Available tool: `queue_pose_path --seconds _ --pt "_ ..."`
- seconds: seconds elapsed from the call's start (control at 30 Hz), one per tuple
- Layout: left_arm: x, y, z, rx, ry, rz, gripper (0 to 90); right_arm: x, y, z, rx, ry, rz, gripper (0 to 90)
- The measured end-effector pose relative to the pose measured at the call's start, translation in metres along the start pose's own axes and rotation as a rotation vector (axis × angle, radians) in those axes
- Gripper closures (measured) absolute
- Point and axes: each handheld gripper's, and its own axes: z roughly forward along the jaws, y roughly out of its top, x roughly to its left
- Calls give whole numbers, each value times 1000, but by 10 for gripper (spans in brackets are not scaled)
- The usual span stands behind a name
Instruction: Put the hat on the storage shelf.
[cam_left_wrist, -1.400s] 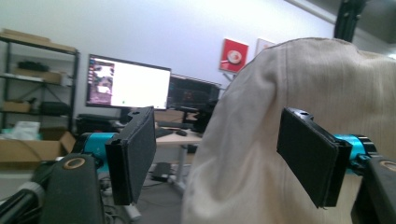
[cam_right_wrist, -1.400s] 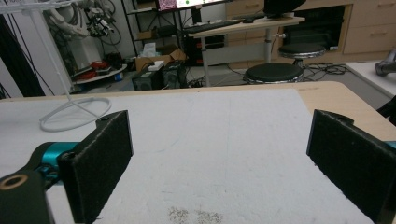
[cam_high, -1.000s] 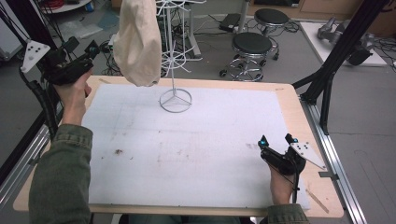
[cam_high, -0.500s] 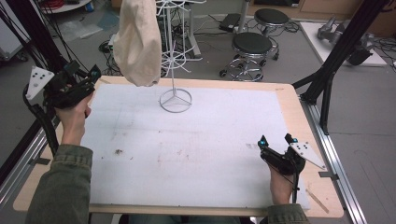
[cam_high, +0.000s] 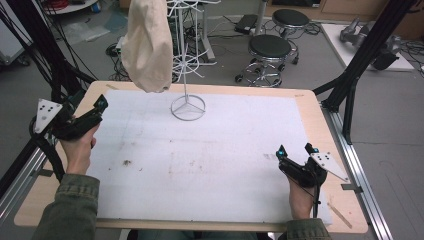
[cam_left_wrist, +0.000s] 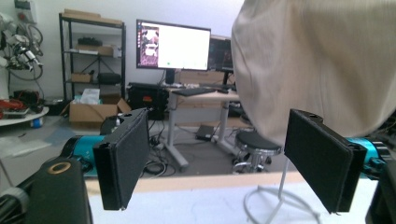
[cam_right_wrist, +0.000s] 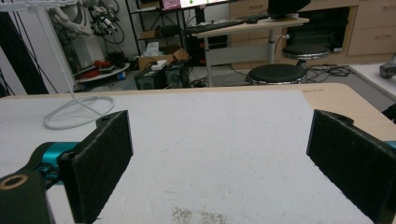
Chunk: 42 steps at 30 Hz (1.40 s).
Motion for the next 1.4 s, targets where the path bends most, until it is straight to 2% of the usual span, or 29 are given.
queue_pose_path --seconds 0.1,0.33,0.43,0.6,0.7,0.8,0.93,1.03,1.13,1.2,1.27,1.4 --pt "0 -12 -8 4 21 17 227 1 0 0 2 0 -1 61" --pt "5 -38 -20 48 64 17 226 1 0 -1 -2 1 -8 61" --pt "4 -45 -26 57 58 -15 225 1 0 -1 2 -1 -5 61" --pt "-4 -53 -37 53 48 4 217 1 0 -1 1 1 -16 61" --pt "-8 -59 -43 65 50 29 206 2 0 -2 -2 1 -18 61" --pt "-7 -66 -48 85 68 21 193 3 0 -2 -5 -4 -21 61" --pt "-5 -74 -58 97 97 -14 192 3 0 -3 -5 -11 -30 61" --pt "-4 -77 -65 109 110 4 190 4 0 -3 -2 -9 -32 61" --pt "-1 -83 -72 123 123 4 186 4 0 -3 -4 -6 -36 61" --pt "-1 -87 -76 137 137 21 186 4 0 -4 -2 -3 -30 61" --pt "-1 -89 -80 145 136 14 186 5 0 -4 -4 -1 -35 61" --pt "-3 -89 -81 147 134 29 186 5 0 -4 -2 9 -35 61"
